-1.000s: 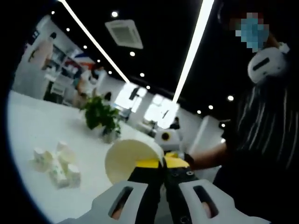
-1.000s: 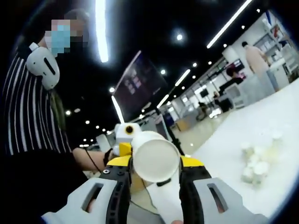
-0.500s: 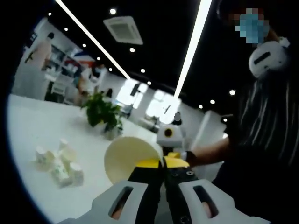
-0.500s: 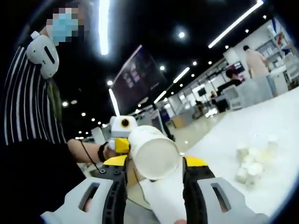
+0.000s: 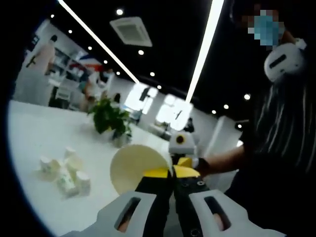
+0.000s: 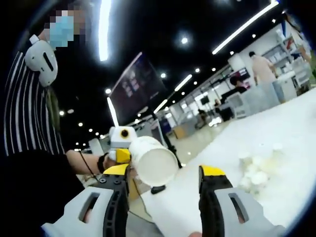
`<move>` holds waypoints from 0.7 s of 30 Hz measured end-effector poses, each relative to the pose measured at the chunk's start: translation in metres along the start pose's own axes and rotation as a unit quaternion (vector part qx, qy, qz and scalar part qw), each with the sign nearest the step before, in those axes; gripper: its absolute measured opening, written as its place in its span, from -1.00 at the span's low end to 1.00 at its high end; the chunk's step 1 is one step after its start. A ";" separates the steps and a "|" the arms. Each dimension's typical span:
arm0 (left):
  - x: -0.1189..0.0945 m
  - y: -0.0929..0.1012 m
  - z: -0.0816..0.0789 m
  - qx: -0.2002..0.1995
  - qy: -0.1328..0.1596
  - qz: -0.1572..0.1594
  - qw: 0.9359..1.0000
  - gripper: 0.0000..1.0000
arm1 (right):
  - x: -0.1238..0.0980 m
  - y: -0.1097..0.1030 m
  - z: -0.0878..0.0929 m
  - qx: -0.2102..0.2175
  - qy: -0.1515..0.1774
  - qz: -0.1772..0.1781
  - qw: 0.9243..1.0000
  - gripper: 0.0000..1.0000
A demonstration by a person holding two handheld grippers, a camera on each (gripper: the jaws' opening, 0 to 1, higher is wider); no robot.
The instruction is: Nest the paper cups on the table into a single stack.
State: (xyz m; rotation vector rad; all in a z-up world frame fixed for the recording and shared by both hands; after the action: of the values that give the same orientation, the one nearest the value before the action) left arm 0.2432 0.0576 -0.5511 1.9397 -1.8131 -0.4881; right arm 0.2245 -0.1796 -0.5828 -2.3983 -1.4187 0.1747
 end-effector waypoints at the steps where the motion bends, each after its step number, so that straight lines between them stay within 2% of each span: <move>1: 0.000 0.000 0.000 0.000 0.000 0.000 1.000 -1.00 | -0.001 0.001 0.000 -0.001 -0.001 0.003 1.000 0.09; 13: -0.007 -0.003 0.002 0.001 -0.002 -0.016 1.000 -1.00 | -0.014 0.014 0.001 -0.010 -0.010 0.054 0.998 0.35; 21: -0.015 -0.005 0.006 0.002 -0.013 -0.034 0.999 -1.00 | -0.021 0.024 -0.002 -0.019 -0.012 0.082 0.996 0.46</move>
State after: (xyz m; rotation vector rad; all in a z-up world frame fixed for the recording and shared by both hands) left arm 0.2433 0.0721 -0.5590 2.0127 -1.7692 -0.5355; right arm 0.2342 -0.2082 -0.5912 -2.5518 -1.2440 0.2198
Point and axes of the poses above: the point that each gripper's makers call its tool centre point, and the gripper's own axes: x roughly forward along the fingers, y roughly to its right, z roughly out of its underside, the point moved 10 cm from there along -x, roughly backward along the fingers, and after that the axes turned 6 degrees about -x, right-handed, at the moved point
